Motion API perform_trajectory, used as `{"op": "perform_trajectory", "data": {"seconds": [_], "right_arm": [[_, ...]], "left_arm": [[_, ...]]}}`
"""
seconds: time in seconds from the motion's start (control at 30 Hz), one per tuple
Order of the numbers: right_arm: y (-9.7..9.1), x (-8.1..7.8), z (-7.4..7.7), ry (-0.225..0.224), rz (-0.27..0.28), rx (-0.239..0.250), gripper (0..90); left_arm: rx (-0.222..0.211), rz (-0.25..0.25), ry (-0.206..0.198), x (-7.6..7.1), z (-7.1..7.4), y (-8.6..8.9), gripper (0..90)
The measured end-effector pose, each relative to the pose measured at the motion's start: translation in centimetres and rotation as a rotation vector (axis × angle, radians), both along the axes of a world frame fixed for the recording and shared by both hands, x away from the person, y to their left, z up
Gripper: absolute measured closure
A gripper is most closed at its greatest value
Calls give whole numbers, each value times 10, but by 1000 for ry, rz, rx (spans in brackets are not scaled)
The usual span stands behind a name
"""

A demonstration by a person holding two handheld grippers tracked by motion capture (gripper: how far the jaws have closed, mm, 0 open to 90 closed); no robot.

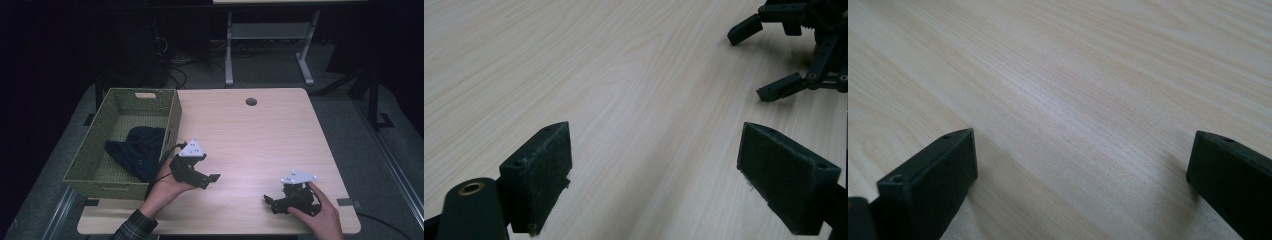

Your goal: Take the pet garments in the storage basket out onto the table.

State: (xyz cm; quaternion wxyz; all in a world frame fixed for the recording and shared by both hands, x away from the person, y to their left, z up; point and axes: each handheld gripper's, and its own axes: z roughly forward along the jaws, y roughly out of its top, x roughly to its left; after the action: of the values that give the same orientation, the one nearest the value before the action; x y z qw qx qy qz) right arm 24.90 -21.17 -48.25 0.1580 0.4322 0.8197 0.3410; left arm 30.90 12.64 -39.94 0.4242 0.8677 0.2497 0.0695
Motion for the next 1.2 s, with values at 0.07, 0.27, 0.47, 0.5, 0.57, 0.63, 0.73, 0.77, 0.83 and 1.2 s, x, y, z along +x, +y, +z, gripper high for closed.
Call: {"op": "perform_trajectory", "data": {"seconds": [0.07,0.27,0.47,0.5,0.57,0.63,0.73,0.77,0.83,1.2], "right_arm": [[0,0,0,0,0,0,0],[0,0,0,0,0,0,0],[0,0,0,-1,0,0,0],[0,0,0,-1,0,0,0],[0,0,0,-1,1,0,0],[0,0,0,-1,0,0,0],[0,0,0,-2,1,0,0],[0,0,0,-1,0,0,0],[0,0,0,-2,0,0,0],[0,0,0,-2,1,0,0]], "left_arm": [[2,-4,-2,1,1,0,138],[1,-12,-8,1,5,0,138],[-7,-14,-13,2,9,0,138],[-8,-16,-15,3,10,0,139],[-9,-16,-16,3,12,1,138],[-10,-16,-17,4,15,1,138],[-8,-15,-28,6,19,2,138],[-11,-14,-31,6,21,3,138],[-16,-9,-36,7,24,5,138],[-25,8,-52,12,36,15,139]]}}
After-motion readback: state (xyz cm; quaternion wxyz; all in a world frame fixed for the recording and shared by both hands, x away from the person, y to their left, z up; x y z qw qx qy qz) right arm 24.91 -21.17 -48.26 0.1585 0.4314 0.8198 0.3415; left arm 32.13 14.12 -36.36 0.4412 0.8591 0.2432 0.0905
